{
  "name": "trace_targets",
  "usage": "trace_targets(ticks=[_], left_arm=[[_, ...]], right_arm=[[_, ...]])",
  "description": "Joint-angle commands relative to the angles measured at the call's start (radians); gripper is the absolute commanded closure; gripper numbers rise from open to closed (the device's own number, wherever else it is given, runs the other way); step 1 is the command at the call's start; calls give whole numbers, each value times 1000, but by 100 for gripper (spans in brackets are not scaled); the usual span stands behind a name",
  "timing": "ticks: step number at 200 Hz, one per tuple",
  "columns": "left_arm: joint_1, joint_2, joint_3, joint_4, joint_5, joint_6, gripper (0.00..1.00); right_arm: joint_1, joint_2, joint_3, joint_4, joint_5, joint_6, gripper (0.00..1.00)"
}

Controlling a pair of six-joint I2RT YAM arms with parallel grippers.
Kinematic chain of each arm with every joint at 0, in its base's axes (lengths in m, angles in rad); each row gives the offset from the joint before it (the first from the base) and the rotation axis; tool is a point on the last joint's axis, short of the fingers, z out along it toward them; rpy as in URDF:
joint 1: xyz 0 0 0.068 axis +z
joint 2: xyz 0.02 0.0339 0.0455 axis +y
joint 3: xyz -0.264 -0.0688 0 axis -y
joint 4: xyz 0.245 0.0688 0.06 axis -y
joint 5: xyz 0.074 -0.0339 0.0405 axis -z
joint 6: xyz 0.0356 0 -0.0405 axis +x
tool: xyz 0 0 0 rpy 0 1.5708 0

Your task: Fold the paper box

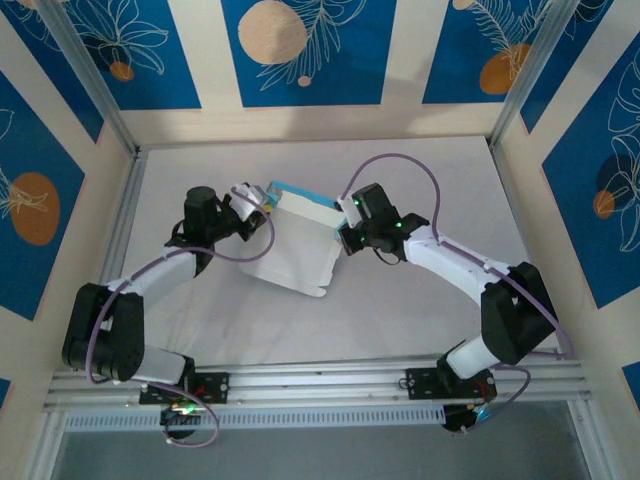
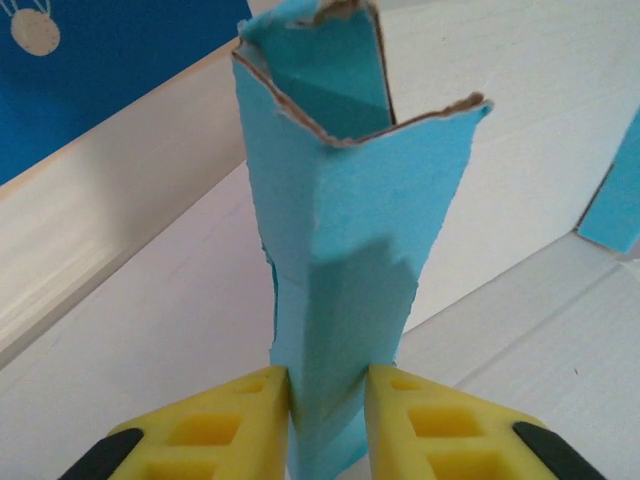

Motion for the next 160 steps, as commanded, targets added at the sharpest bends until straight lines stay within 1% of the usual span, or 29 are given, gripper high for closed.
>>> trace_targets(ticks=[1, 21, 40, 62, 98, 160], left_arm=[[-16, 11, 19, 42, -44, 0, 77], [-29, 14, 20, 45, -81, 11, 78], [-35, 13, 12, 61, -120, 16, 71], [-37, 10, -4, 85, -176, 23, 69], [-37, 8, -4, 80, -198, 36, 69], [-37, 16, 17, 74, -200, 39, 60]], right_arm=[[27, -27, 39, -1, 6, 12, 100], [40, -31, 38, -4, 22, 14, 100], [42, -32, 37, -7, 35, 14, 100], [43, -37, 32, -9, 40, 12, 100], [46, -42, 26, -7, 35, 11, 100], [55, -53, 20, -2, 19, -2, 100]])
